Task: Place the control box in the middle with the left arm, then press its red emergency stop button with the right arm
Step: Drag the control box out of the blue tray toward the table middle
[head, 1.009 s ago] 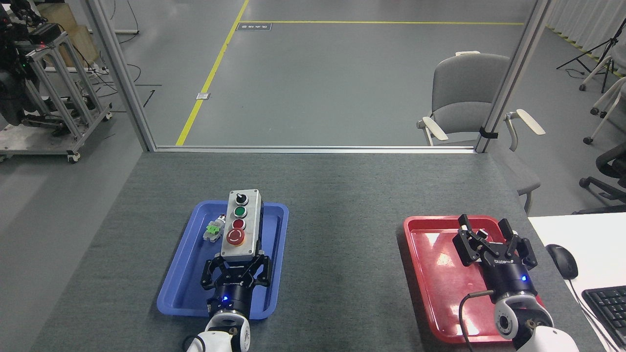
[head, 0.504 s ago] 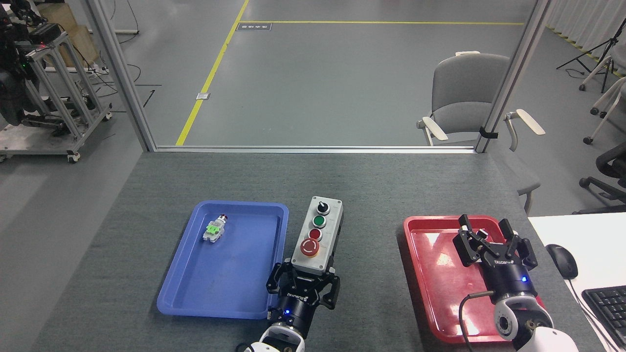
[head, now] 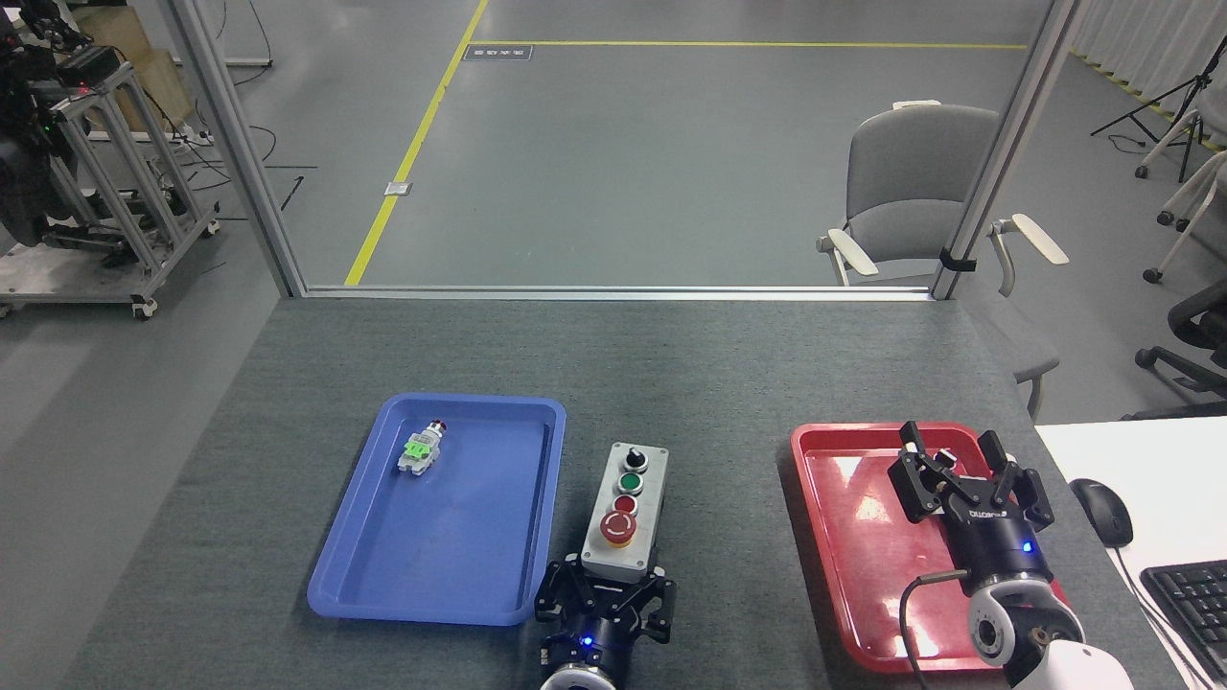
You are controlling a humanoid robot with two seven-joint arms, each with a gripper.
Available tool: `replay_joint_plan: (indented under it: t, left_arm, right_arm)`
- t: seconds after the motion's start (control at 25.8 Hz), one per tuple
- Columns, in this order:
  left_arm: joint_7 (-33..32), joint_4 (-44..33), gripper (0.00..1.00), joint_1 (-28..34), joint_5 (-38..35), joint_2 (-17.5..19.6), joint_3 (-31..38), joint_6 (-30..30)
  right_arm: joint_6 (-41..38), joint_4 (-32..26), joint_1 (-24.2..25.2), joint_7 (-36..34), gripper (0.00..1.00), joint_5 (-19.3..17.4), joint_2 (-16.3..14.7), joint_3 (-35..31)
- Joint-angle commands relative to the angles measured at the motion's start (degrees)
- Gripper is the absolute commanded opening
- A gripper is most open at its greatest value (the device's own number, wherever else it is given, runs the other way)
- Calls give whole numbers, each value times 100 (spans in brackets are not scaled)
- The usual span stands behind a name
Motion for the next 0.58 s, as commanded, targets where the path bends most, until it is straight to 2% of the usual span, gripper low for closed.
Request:
replay_joint_plan:
  t: [0.0,0.23,0.47,0.5,0.54]
  left_arm:
    - [-130,-28,0,-3,312,-6,-267,473]
    - [-130,-124,0,-3,321,-6,-311,482]
    - [-103,-72,0,-3,321,3,-311,-89]
    - [-103,-72,7,-3,321,3,-311,-142]
    - [-103,-72,28,6,321,3,-311,-160]
  right_arm:
    - [10,9,8,8,100,0,7,-1]
    - [36,18,-1,-1,100,0,-19,-45]
    - [36,18,-1,-1,100,0,-19,-54]
    - [36,18,8,-1,100,0,-19,-54]
    - [36,18,8,-1,100,0,-19,-62]
